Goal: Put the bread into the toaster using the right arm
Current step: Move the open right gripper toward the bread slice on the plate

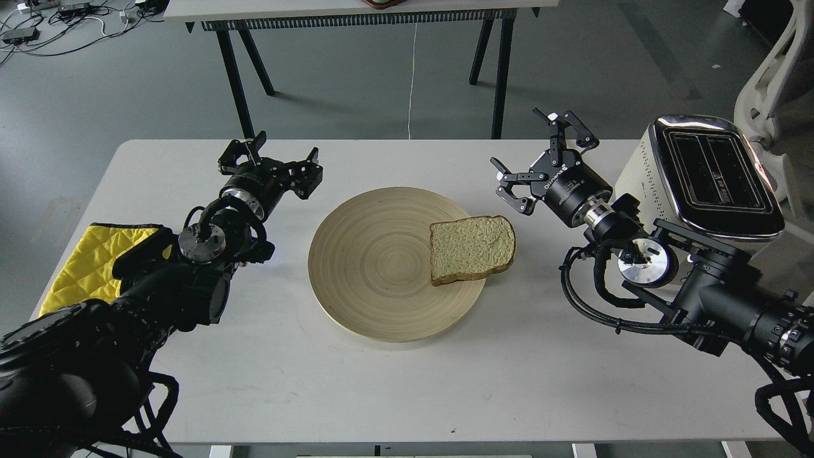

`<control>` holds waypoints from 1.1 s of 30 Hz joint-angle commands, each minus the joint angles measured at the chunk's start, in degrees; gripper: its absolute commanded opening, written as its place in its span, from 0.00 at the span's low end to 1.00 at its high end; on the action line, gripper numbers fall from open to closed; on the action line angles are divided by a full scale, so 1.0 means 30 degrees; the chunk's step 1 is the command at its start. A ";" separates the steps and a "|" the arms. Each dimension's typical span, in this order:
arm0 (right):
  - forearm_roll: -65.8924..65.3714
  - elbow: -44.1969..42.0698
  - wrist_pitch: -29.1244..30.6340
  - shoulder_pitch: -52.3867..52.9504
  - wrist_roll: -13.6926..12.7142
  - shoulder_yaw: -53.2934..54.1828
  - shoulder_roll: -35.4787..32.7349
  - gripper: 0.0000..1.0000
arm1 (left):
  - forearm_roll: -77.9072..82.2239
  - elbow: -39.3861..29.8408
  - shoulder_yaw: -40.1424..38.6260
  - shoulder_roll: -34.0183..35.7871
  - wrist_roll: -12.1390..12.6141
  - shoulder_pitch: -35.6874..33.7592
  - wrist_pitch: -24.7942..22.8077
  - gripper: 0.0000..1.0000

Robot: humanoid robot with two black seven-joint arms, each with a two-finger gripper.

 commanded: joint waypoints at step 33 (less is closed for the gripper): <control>-1.3533 0.1348 -0.8656 0.3630 -0.0666 -0.2306 -0.2028 0.99 | 0.0000 0.0001 0.0007 -0.0001 0.0004 0.0001 0.0000 1.00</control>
